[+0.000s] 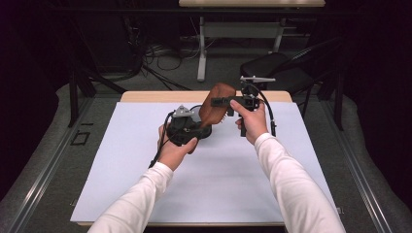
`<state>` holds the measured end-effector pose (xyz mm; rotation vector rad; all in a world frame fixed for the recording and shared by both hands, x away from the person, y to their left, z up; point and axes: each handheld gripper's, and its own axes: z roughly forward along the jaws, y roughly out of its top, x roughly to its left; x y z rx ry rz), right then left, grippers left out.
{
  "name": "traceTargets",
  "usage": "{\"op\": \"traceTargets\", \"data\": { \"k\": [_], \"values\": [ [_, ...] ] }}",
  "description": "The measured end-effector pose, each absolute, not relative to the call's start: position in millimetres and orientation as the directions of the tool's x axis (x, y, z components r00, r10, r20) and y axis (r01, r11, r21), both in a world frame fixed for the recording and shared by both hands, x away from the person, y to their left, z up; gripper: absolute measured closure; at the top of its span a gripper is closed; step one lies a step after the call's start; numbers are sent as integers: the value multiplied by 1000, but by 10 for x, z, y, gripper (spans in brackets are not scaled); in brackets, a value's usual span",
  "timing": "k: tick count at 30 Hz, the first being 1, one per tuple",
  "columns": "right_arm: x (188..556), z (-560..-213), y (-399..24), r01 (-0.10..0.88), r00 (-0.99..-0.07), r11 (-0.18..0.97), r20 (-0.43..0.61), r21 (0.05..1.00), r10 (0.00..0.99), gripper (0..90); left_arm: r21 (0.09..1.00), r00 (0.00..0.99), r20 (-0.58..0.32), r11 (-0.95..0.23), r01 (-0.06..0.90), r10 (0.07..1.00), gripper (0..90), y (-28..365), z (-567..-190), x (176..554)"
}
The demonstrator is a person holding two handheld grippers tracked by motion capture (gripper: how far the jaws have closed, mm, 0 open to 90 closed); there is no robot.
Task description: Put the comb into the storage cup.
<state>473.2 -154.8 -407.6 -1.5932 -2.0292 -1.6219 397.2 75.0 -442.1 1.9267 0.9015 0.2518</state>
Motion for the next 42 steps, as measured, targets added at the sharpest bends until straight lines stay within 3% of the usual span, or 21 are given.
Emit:
{"op": "traceTargets", "data": {
  "k": [42],
  "values": [
    [4698,-4101,-1621,747,-473,-153,679,647,561,455,825,706,-158,-300,479,691,721,739,-4574,3996]
  ]
}}
